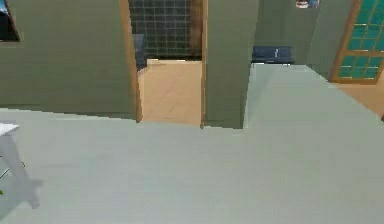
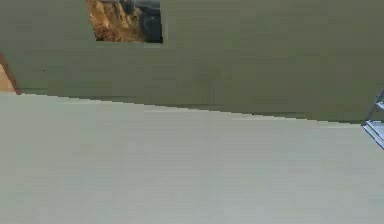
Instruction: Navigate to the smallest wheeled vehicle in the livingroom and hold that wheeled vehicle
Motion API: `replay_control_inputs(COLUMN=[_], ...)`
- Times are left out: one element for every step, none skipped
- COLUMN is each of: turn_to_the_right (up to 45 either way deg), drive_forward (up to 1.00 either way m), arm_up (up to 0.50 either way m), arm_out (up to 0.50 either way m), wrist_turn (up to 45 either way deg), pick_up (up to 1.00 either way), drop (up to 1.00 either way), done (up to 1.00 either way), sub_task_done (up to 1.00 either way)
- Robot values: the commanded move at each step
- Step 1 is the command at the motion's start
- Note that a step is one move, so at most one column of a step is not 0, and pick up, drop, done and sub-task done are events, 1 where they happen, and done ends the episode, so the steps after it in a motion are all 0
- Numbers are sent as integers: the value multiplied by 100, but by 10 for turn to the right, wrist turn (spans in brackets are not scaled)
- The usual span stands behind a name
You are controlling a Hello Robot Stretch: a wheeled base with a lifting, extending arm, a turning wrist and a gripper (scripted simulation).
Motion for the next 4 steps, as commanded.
replay_control_inputs(turn_to_the_right=[-30,0,0,0], drive_forward=[0,100,100,90], arm_up=[0,0,0,0], arm_out=[0,0,0,0], wrist_turn=[0,0,0,0], pick_up=[0,0,0,0], drop=[0,0,0,0], done=[0,0,0,0], sub_task_done=[0,0,0,0])
